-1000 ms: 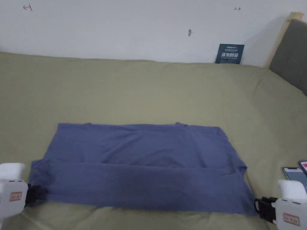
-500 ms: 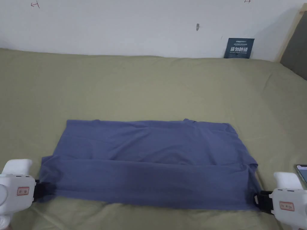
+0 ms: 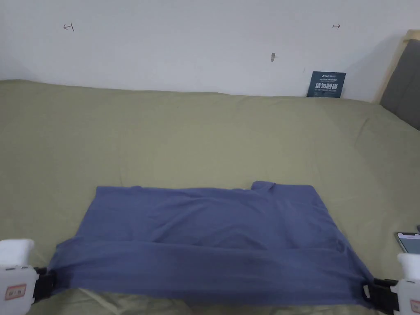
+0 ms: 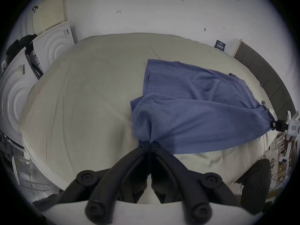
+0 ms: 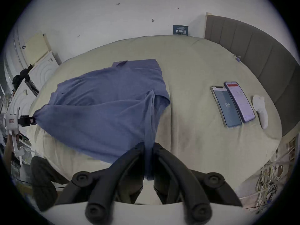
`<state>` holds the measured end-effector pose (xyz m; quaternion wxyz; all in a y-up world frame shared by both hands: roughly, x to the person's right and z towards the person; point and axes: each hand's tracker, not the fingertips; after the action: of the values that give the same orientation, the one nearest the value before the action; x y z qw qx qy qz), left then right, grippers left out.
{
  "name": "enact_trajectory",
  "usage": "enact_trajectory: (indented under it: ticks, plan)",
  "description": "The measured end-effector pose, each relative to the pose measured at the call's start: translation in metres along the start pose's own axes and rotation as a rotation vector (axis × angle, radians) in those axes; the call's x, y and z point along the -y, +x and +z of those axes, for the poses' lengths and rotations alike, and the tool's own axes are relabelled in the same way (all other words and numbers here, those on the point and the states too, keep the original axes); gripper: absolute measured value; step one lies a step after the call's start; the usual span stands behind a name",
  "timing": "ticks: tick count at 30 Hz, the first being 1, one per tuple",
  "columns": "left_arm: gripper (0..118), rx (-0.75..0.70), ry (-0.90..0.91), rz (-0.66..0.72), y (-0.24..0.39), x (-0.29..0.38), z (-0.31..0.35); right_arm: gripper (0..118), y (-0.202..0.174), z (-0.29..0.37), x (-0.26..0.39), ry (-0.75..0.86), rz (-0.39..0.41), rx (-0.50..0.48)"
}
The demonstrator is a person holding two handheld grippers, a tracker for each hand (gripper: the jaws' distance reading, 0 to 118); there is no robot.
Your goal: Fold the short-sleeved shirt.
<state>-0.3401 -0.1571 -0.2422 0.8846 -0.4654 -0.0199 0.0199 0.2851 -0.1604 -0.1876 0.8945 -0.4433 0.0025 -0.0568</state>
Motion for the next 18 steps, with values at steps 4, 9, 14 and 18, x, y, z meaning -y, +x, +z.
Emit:
enact_trajectory:
  ticks: [4,9,14,18]
  plan:
    - [3,0.007,-0.012,0.004,-0.007,0.037,0.024,9,0.001,0.025,0.035,-0.004,-0.012,-0.015]
    - [3,0.017,-0.023,0.036,-0.011,0.059,0.034,9,0.003,0.030,0.062,-0.027,-0.030,-0.019]
    - [5,0.023,-0.035,0.041,-0.012,0.058,0.027,25,0.002,0.026,0.061,0.001,-0.066,-0.043]
    - [109,0.003,-0.023,0.032,-0.012,0.044,0.032,117,-0.003,0.033,0.043,0.045,-0.082,-0.039]
